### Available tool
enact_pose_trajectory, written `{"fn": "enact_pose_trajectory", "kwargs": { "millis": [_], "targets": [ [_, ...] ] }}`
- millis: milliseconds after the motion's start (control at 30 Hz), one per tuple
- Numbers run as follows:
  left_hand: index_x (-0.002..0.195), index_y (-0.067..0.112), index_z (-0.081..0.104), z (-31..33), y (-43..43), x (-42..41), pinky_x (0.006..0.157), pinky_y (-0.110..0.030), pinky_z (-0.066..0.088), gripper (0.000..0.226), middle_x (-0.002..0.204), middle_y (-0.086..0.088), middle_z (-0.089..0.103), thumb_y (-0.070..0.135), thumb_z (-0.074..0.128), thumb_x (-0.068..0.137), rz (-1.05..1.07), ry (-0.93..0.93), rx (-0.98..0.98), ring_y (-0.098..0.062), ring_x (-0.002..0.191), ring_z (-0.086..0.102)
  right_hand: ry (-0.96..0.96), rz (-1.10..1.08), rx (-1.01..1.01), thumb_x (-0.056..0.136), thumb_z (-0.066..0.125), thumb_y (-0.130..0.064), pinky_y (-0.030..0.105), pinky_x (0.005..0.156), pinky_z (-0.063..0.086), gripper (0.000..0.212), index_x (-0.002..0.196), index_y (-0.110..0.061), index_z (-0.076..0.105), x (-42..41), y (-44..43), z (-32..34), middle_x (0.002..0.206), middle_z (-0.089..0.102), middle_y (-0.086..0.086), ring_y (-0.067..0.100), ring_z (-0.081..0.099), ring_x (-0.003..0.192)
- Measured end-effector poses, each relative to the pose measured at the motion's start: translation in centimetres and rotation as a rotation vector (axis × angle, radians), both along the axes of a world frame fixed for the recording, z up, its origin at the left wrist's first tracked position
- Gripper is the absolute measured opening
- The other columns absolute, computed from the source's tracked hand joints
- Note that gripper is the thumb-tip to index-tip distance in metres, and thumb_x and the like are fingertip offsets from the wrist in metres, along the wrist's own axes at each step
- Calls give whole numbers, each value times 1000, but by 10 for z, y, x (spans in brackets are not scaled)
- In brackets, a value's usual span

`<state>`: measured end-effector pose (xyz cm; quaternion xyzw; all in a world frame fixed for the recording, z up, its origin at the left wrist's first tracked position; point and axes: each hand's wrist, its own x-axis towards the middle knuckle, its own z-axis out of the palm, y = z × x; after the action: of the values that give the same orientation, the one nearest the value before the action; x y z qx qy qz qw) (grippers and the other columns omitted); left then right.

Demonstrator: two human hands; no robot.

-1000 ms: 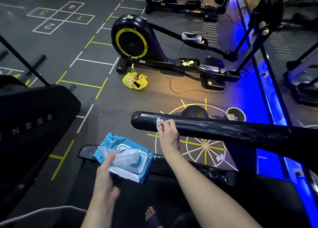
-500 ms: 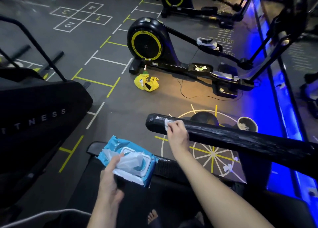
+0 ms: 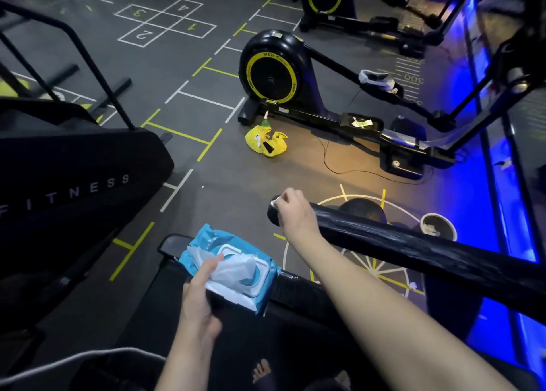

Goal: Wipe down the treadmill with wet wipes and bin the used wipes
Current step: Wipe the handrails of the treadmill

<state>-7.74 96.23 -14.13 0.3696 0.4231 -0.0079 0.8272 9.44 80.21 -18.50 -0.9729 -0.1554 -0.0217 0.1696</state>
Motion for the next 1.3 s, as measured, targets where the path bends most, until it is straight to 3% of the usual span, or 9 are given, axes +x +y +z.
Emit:
{"fn": "enact_pose_trajectory", "kwargs": {
  "millis": [200,433,633,767,867,967,1067,1167,1300],
  "targets": [
    [127,-3,70,1,2,7,50,-31,58,75,96,-19,72,27,83,59,50,14,14,-26,69,74,-46,237,-304,38,86,3,33,57,48,35,55,-5,57,-37,-7,-6,76,53,10,30,56,68],
    [132,-3,68,-8,1,5,51,-33,59,95,97,-17,71,31,91,46,55,42,-5,-26,70,75,-58,86,-22,87,66,-5,41,59,48,6,91,-2,63,-23,-44,3,95,52,11,30,49,86],
    [125,-2,69,-8,-4,2,51,-31,59,64,96,-17,71,24,84,68,27,41,29,-24,67,75,-45,54,-158,75,66,9,38,63,42,27,97,-4,58,-14,-13,5,102,49,14,32,49,90],
    [109,4,72,-3,-6,9,50,-29,58,33,87,-13,73,20,76,81,-30,-2,34,-21,63,75,35,139,-127,89,61,2,42,71,50,9,97,-1,61,-39,-18,-9,104,51,16,33,51,94],
    [102,8,73,-2,-8,17,52,-28,59,25,84,-11,75,21,74,81,-63,-50,28,-21,65,75,114,12,111,96,60,-7,35,73,43,9,101,-6,67,-61,-51,-16,99,50,9,27,50,90],
    [102,10,72,0,-16,27,54,-28,60,14,81,-8,76,20,66,96,-118,-72,-3,-20,67,75,257,-434,492,95,59,-5,23,75,37,29,119,-14,73,-84,-97,-14,103,59,7,21,58,92],
    [99,11,72,2,-37,38,55,-28,60,13,83,-9,74,22,65,96,-195,-78,-29,-21,66,74,414,-758,993,98,58,-3,19,78,49,32,126,-15,69,-106,-150,-2,113,71,5,13,66,93],
    [97,13,73,5,-67,48,60,-29,60,14,86,-9,74,24,68,90,-300,-90,-38,-22,69,74,490,-831,1546,99,50,10,19,73,57,32,121,-6,66,-123,-191,17,101,74,4,13,68,87],
    [96,14,70,6,-114,57,57,-25,60,14,81,-5,74,22,59,99,-428,-132,-60,-17,66,73,401,-885,1855,97,39,15,17,70,52,38,115,-5,65,-145,-248,36,97,70,5,15,61,87]
  ]
}}
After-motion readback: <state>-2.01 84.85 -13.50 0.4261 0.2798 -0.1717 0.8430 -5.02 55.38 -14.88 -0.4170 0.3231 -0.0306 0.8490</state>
